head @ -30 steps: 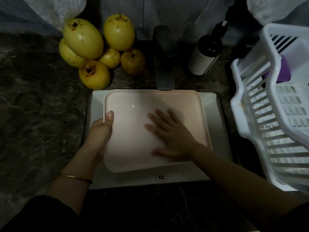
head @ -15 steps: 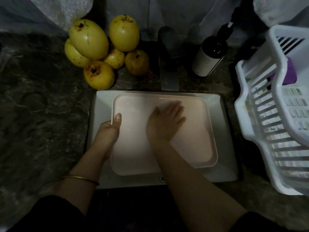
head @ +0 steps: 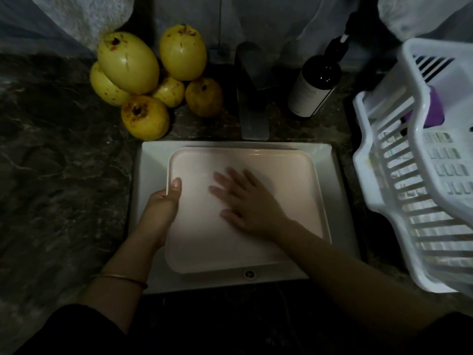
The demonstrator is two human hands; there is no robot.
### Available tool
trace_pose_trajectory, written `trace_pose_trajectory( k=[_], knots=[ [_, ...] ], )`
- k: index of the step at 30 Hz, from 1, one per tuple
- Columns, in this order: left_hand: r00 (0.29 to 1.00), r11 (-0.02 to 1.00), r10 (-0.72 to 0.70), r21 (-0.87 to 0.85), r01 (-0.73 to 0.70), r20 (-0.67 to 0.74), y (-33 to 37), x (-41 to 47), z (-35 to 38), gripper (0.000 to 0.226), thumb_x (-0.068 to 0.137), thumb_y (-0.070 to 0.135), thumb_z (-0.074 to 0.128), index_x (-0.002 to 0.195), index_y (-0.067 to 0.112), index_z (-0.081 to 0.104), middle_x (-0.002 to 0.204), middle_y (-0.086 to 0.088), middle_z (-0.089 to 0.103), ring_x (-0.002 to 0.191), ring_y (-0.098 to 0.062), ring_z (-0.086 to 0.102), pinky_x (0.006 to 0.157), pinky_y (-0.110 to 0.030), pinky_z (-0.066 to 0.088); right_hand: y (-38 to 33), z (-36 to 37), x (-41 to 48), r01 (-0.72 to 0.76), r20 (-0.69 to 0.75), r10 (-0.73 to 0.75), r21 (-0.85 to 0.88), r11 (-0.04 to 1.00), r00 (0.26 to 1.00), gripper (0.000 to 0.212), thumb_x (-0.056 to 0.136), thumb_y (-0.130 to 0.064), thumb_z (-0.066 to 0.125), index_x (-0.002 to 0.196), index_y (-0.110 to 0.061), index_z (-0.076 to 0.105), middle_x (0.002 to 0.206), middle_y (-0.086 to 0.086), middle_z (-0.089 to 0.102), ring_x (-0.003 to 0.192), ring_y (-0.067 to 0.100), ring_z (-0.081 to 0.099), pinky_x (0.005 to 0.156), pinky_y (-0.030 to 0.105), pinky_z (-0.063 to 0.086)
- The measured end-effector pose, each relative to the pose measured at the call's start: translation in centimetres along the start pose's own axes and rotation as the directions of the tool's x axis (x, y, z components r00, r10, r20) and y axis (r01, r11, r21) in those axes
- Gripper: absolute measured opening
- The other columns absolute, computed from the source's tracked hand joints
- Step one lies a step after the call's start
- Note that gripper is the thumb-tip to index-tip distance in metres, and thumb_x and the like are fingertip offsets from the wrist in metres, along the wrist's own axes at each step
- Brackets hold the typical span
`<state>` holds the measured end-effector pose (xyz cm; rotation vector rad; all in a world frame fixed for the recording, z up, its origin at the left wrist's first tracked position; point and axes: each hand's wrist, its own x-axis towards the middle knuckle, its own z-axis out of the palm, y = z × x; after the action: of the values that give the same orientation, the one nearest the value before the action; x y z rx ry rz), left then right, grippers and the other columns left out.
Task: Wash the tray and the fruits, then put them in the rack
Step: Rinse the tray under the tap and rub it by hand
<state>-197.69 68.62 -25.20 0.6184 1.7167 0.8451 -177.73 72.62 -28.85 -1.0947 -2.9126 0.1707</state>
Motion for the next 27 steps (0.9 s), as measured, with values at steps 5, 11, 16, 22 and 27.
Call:
trace_pose_trajectory(
  k=[5, 11, 16, 22, 27],
  knots=[
    [1.000, 1.000, 0.007, 0.030, -0.006, -0.027, 0.1, 0.7, -1.0, 0.044, 0.096, 0.051, 0.042, 0.111, 0.015, 0.062, 0.086, -0.002, 0.065, 0.084, -0.023, 0.063, 0.072, -0.031, 0.049, 4.7, -1.1, -1.5, -0.399, 0.042, 0.401, -0.054, 0.915, 0.915, 0.059, 0.096, -0.046, 0.009, 0.151, -0.024, 0.013, 0.160, 0.003, 0.009, 0.147, 0.020, 0.000, 0.118, 0.047, -0.005],
    [0.998, 1.000, -0.001, -0.016, -0.001, -0.069, 0.6, 1.1, -1.5, 0.038, 0.096, 0.050, 0.041, 0.113, 0.022, 0.058, 0.087, -0.002, 0.064, 0.075, -0.014, 0.058, 0.063, -0.025, 0.043, 6.9, -1.9, -2.3, -0.770, -0.055, 0.811, 0.282, 0.572, 0.583, 0.052, 0.102, -0.031, 0.032, 0.148, -0.009, 0.027, 0.153, 0.014, 0.029, 0.130, 0.033, 0.043, 0.101, 0.042, 0.038],
    [0.996, 1.000, -0.022, -0.005, 0.021, -0.087, 0.5, 1.1, -1.4, 0.053, 0.095, 0.054, 0.040, 0.125, 0.013, 0.057, 0.101, -0.009, 0.062, 0.073, -0.013, 0.055, 0.069, -0.028, 0.043, 8.1, -3.7, -0.8, -0.874, 0.118, 0.946, 0.431, 0.225, 0.301, 0.045, 0.104, -0.035, 0.026, 0.112, -0.003, 0.058, 0.108, 0.017, 0.064, 0.095, 0.028, 0.059, 0.077, 0.031, 0.038],
    [0.996, 0.999, -0.038, -0.015, 0.037, -0.081, -0.3, 1.2, -1.2, 0.051, 0.094, 0.053, 0.044, 0.120, 0.012, 0.060, 0.110, -0.008, 0.063, 0.091, -0.025, 0.061, 0.087, -0.039, 0.049, 8.3, -4.4, -0.2, -0.937, 0.152, 0.959, 0.296, 0.185, 0.238, 0.058, 0.102, -0.046, 0.019, 0.116, -0.007, 0.059, 0.116, 0.017, 0.062, 0.106, 0.032, 0.058, 0.087, 0.037, 0.042],
    [0.993, 0.997, -0.072, 0.015, 0.074, -0.097, -0.5, 1.5, -1.3, 0.059, 0.091, 0.059, 0.044, 0.117, 0.010, 0.063, 0.110, -0.015, 0.065, 0.100, -0.033, 0.061, 0.095, -0.051, 0.048, 7.7, -8.5, 2.8, -0.769, -0.227, 0.891, 0.449, 0.455, 0.394, 0.036, 0.095, -0.015, 0.047, 0.128, -0.001, 0.047, 0.129, 0.021, 0.047, 0.120, 0.034, 0.044, 0.093, 0.035, 0.032]
  ],
)
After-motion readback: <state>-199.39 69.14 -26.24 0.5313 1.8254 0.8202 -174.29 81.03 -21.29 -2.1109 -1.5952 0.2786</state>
